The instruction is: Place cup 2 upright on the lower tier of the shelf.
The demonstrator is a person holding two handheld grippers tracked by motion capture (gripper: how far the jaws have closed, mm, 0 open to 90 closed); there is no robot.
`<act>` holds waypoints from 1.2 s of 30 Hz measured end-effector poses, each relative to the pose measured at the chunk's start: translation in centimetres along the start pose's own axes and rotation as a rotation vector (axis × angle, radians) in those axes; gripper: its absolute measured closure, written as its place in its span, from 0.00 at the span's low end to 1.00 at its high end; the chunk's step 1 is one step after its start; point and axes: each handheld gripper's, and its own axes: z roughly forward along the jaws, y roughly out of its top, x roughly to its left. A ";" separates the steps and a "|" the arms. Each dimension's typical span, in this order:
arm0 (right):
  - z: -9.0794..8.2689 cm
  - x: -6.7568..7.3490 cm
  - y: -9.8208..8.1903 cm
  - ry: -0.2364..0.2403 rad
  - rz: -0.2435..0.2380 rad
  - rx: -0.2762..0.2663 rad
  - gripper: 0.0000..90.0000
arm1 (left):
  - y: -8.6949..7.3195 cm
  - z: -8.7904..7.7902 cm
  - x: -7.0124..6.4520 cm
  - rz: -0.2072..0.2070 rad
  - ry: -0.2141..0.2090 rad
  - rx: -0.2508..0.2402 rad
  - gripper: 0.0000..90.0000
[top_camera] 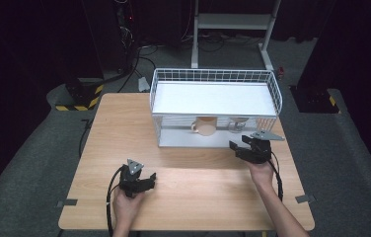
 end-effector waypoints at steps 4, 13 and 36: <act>-0.3 0.1 0.0 -0.003 -0.012 -0.003 0.41 | 0.0 0.0 0.0 0.000 0.000 0.000 0.25; -1.0 0.0 -0.2 0.010 0.002 -0.021 0.41 | 0.0 0.0 0.0 0.000 0.000 0.000 0.25; -3.3 -1.1 -1.4 0.028 0.038 -0.023 0.39 | 0.0 0.0 0.0 0.000 0.000 0.000 0.25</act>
